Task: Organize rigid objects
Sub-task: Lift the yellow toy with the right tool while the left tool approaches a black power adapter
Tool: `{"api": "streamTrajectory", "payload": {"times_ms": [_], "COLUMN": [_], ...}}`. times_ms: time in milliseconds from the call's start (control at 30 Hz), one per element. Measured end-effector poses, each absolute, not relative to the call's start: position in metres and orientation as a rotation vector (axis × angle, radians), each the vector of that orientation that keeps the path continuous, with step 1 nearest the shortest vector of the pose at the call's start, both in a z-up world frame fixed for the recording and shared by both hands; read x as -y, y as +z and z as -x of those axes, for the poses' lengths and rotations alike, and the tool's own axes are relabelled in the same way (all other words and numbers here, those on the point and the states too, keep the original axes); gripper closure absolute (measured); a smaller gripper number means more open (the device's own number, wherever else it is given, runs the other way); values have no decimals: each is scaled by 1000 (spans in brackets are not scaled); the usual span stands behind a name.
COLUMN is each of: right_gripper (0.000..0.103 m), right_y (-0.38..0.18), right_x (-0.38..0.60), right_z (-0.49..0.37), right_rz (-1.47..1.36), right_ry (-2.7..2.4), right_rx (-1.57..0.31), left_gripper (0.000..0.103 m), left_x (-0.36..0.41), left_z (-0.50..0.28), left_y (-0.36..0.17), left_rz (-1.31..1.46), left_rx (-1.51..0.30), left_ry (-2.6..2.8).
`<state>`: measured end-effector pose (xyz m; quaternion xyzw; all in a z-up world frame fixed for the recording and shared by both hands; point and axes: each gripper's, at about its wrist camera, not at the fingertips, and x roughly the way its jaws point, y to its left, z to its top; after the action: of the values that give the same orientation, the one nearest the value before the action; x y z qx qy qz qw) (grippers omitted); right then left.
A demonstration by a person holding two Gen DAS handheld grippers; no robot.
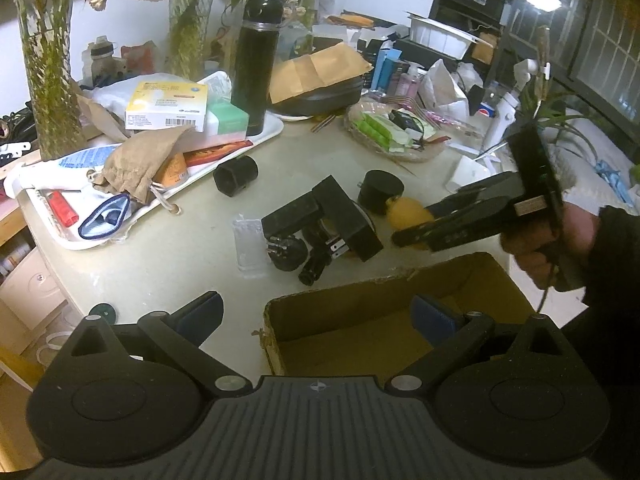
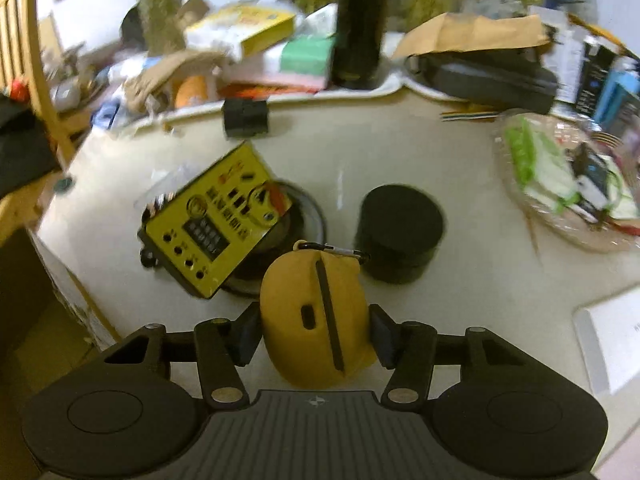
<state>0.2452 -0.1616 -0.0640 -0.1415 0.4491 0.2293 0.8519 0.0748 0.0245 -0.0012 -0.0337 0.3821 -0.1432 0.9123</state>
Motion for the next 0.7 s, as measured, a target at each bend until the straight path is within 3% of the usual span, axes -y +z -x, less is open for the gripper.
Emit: {"api": "streamTrajectory", "payload": {"times_ms": [533, 600, 700], "right_gripper": [45, 45, 45], "right_y": [-28, -26, -21], "right_x": [187, 187, 188], "right_z": [-214, -210, -204], "right_rz": [201, 201, 193], "right_ry": [361, 349, 332], "right_rx": [-886, -888, -893], "left_gripper": [1, 12, 15], "left_x": [-4, -4, -5], "left_z": [-97, -101, -107], "left_y": [5, 5, 4], "left_rz": [29, 31, 46], "left_rx": [-774, -785, -813], "left_ry": [-321, -321, -318]}}
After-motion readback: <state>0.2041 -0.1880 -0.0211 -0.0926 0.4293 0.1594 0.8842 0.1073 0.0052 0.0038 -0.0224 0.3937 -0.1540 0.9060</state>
